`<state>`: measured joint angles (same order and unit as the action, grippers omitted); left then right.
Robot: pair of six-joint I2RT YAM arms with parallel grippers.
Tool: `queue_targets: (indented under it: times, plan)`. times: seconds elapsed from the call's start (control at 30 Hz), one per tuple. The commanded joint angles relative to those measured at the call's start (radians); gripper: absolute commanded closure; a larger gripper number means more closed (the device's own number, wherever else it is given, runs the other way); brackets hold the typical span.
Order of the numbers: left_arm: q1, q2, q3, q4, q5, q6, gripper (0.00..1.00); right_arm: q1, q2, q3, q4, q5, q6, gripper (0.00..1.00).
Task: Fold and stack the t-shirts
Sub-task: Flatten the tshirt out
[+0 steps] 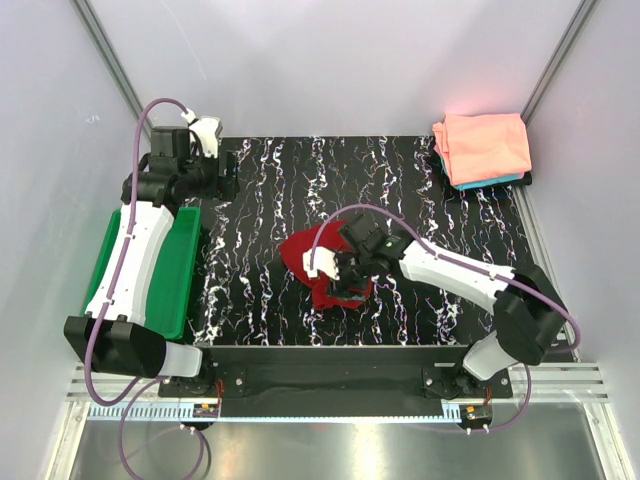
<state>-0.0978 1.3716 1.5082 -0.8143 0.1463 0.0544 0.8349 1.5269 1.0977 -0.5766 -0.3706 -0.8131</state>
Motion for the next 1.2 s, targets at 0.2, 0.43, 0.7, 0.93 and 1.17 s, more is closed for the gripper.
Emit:
queue_targets:
  times: [0.2, 0.43, 0.7, 0.93, 1.17]
  plan:
    - [0.020, -0.048, -0.011, 0.023, -0.010, 0.012, 0.12, 0.015, 0.131, -0.035, 0.103, -0.097, 0.037, 0.32]
    - [0.035, -0.052, -0.019, 0.021, -0.011, 0.010, 0.12, 0.043, 0.234, -0.030, 0.179, -0.090, 0.028, 0.38]
    - [0.056, -0.049, -0.028, 0.030, -0.001, 0.001, 0.12, 0.044, 0.276, -0.010, 0.234, -0.004, 0.032, 0.88]
    - [0.058, -0.052, -0.036, 0.041, -0.011, -0.005, 0.12, 0.044, 0.113, 0.122, 0.163, 0.166, -0.004, 1.00]
    - [0.058, -0.031, -0.022, 0.041, -0.126, 0.015, 0.05, 0.043, -0.033, 0.440, 0.044, 0.199, -0.098, 1.00]
